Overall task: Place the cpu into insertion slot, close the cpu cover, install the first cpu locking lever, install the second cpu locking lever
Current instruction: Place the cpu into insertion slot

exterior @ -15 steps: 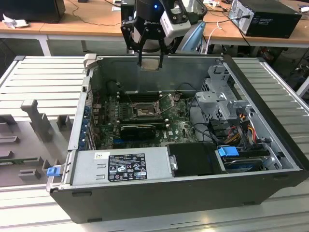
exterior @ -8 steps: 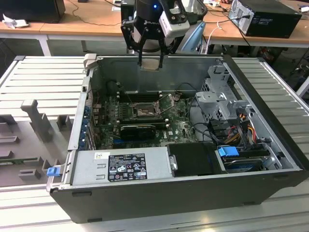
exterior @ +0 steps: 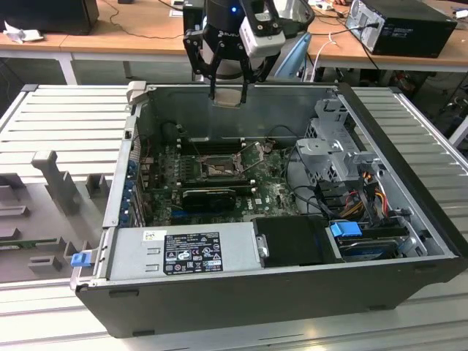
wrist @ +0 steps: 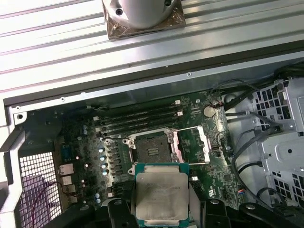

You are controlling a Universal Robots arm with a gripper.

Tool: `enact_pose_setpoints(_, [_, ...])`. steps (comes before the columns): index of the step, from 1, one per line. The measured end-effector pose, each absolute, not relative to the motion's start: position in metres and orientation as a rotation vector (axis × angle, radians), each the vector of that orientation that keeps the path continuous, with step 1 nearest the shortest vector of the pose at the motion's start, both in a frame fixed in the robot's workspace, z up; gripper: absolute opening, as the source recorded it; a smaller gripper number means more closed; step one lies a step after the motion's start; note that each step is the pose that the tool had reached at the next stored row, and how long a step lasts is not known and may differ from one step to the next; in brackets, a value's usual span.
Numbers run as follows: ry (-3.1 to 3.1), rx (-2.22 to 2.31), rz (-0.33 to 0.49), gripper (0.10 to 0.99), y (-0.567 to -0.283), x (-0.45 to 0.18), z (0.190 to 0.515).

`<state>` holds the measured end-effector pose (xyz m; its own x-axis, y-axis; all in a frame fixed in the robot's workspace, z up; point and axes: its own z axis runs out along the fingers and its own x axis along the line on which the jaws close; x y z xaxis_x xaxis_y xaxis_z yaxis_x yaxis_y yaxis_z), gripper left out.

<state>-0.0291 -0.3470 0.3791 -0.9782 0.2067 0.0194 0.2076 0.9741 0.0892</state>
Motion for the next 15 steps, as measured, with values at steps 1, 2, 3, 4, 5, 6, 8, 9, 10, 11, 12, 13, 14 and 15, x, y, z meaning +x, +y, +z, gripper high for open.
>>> enact_pose_setpoints(1, [-3.111,-0.336,-0.142,0.537,-0.3470,-0.0291,0.3791])
enact_pose_setpoints(2, [-3.110,-0.343,-0.142,0.537,-0.3470,-0.0291,0.3791])
enact_pose_setpoints(3, [-3.110,-0.348,-0.142,0.537,-0.3470,-0.0291,0.3791])
enact_pose_setpoints(4, [-3.109,-0.352,-0.142,0.537,-0.3471,-0.0291,0.3791])
enact_pose_setpoints(5, [-3.109,-0.360,-0.142,0.537,-0.3470,-0.0291,0.3791])
enact_pose_setpoints(6, [-3.108,-0.366,-0.142,0.537,-0.3471,-0.0291,0.3791])
enact_pose_setpoints(8, [-3.107,-0.379,-0.142,0.537,-0.3470,-0.0291,0.3791])
enact_pose_setpoints(9, [-3.106,-0.386,-0.143,0.537,-0.3470,-0.0291,0.3791])
enact_pose_setpoints(10, [-3.105,-0.396,-0.143,0.537,-0.3470,-0.0291,0.3791])
enact_pose_setpoints(11, [-3.105,-0.403,-0.142,0.537,-0.3470,-0.0291,0.3791])
enact_pose_setpoints(12, [-3.103,-0.416,-0.143,0.537,-0.3470,-0.0291,0.3791])
enact_pose_setpoints(13, [-3.103,-0.423,-0.143,0.537,-0.3471,-0.0291,0.3790])
enact_pose_setpoints(14, [-3.102,-0.429,-0.143,0.537,-0.3470,-0.0291,0.3790])
enact_pose_setpoints(15, [-3.100,-0.442,-0.143,0.537,-0.3470,-0.0291,0.3790])
